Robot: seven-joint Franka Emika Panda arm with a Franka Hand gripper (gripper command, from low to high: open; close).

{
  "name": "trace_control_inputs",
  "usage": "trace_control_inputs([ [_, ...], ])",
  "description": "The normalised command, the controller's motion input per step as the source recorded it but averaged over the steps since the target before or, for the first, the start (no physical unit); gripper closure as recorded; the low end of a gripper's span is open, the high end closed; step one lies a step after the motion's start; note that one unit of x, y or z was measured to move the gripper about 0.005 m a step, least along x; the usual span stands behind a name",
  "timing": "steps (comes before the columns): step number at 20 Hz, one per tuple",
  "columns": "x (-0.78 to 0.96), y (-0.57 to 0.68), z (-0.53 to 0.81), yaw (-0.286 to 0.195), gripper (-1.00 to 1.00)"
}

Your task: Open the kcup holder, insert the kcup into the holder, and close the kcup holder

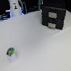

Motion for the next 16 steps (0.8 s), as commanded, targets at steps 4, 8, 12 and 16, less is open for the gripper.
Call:
trace_control_inputs([
  [4, -0.26, 0.40, 0.17, -0.114, -1.00],
  [8, -0.37, 0.56, 0.18, -0.170, -1.00],
  [12, -0.41, 0.61, 0.07, -0.175, -1.00],
  [16, -0.44, 0.61, 0.01, -0.181, -1.00],
])
